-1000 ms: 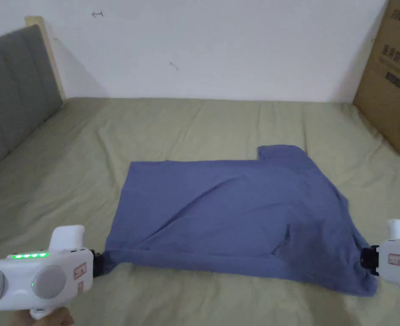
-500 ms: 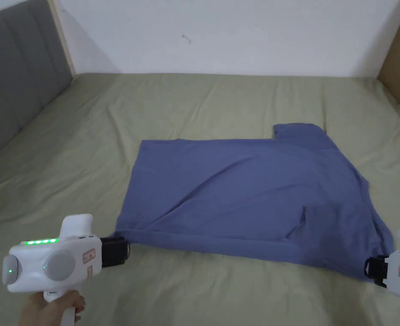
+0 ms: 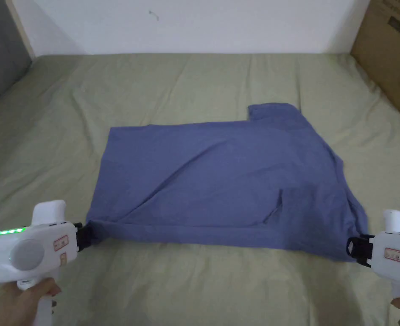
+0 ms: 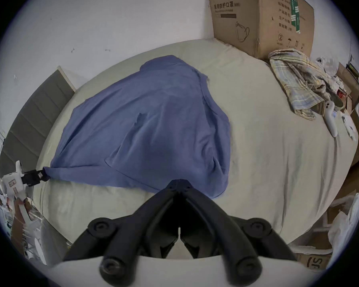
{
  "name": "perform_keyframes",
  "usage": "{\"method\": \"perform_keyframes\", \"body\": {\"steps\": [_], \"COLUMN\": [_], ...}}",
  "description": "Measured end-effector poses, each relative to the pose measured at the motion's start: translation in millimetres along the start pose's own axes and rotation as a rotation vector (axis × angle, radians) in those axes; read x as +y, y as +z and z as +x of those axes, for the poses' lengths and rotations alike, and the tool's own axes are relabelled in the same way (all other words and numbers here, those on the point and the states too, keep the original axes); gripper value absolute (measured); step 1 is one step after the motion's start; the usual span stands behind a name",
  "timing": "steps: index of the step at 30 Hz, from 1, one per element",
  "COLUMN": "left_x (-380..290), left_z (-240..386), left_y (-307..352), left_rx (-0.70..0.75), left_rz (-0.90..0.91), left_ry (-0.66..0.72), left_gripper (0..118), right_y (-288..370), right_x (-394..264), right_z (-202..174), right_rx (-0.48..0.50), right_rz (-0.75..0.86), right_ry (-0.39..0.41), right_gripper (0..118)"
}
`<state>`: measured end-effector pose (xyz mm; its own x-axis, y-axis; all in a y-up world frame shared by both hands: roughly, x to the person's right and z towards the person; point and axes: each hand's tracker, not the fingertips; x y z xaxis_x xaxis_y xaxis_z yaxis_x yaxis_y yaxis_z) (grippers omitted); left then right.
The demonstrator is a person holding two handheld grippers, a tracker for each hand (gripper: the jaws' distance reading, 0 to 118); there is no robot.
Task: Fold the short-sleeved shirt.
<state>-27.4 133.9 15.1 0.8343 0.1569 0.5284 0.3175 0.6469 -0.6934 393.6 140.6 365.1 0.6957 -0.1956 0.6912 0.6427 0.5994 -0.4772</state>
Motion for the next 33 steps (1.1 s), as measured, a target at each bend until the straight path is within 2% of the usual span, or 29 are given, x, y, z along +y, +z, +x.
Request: {"method": "perform_keyframes", "body": {"steps": [1,2,3,4,5,7,9,10,11,12,13,14,15,18,20,26,31,33], "left_x": [0,1,1,1,2,1,1,1,0,-1,-2,-3,-5,-5,-4,7,43,61], "left_z": [3,2,4,6,8,6,6,5,-7,-9,-9,-9,-17,-17,-11,11,3,3], "left_y": [2,2,3,4,5,4,4,3,-11,-12,-12,-11,-18,-16,-10,16,15,9], "left_rx": [-0.007,-0.011,-0.008,-0.006,-0.006,-0.006,-0.001,0.002,0.001,0.001,0.003,0.006,0.009,0.011,0.012,0.028,0.036,0.025], "left_rz": [-0.001,-0.003,-0.001,0.001,-0.001,-0.004,-0.011,-0.015,-0.01,-0.015,-0.023,-0.027,-0.029,-0.03,-0.023,-0.009,-0.006,-0.005], "left_ry": [0.001,-0.002,-0.01,-0.016,-0.02,-0.025,-0.029,-0.027,-0.022,-0.015,-0.012,-0.014,-0.017,-0.03,-0.033,-0.073,-0.091,-0.11], "left_gripper": [3,3,3,3,3,3,3,3,3,3,3,3,3,3,3,3,3,3], "right_y": [-1,0,-1,-4,-10,-21,-38,-45,-52,-54,-57,-55,-54,-43,-39,-32,-31,-24], "right_x": [2,4,7,9,12,15,15,12,8,3,-1,-6,-4,7,12,34,76,92], "right_z": [-1,-1,0,1,4,9,12,13,14,10,7,11,16,12,14,18,16,0], "right_rx": [-0.009,-0.011,-0.011,-0.014,-0.017,-0.04,-0.016,-0.008,-0.015,-0.041,-0.091,-0.065,0.001,-0.021,0.005,0.028,0.043,0.013], "right_rz": [0.008,0.013,0.016,0.015,0.012,-0.014,-0.064,-0.092,-0.116,-0.135,-0.131,-0.104,-0.148,-0.117,-0.103,-0.067,-0.015,0.014], "right_ry": [0.018,0.033,0.046,0.051,0.057,0.05,0.041,0.039,0.06,0.089,0.123,0.082,0.058,0.054,0.012,0.012,0.002,0.04], "right_gripper": [5,18,47,69,73,73,71,63,27,0,0,0,0,0,0,0,0,0]}}
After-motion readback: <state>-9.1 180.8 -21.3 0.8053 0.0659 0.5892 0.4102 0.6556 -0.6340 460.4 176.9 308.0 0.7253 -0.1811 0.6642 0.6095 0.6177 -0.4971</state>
